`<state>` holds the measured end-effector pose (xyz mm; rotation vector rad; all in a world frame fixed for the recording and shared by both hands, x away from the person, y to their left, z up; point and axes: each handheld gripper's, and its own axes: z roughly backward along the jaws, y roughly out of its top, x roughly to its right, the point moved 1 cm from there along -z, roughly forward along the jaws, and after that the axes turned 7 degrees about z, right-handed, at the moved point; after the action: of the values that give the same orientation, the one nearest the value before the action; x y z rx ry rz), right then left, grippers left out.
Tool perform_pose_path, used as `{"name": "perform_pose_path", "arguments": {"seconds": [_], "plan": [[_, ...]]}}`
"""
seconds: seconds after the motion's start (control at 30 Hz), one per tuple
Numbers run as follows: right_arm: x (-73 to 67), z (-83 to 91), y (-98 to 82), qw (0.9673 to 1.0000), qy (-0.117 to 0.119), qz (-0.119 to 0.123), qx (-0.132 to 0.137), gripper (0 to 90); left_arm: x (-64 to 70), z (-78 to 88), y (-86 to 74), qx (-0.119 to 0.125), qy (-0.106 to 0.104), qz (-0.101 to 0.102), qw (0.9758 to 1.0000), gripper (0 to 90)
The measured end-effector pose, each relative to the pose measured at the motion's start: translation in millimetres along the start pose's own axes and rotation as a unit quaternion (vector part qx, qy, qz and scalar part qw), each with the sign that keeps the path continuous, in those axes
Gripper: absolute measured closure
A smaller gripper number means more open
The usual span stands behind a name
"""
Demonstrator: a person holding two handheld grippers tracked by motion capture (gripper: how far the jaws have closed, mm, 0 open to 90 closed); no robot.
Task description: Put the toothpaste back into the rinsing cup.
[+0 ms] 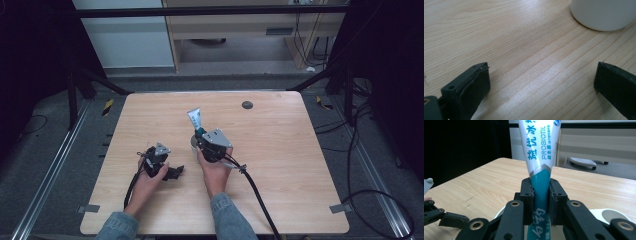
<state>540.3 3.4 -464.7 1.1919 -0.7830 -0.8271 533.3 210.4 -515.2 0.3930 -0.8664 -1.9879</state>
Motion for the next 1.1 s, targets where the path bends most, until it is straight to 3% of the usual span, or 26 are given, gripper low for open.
{"name": "perform_pose_path", "arguments": {"seconds": [0.23,1.1], "plan": [[1.7,1.0,-3.8,1.0000,0.000,-0.005,-0.004,76.3,0.0,0.0,0.1,0.000,0.000,0.000,1.0000,0.0],[5.0,2.2,-1.9,0.9998,0.004,0.012,-0.017,74.7,0.0,-0.3,0.3,0.000,-0.001,0.000,1.0000,0.0]]}}
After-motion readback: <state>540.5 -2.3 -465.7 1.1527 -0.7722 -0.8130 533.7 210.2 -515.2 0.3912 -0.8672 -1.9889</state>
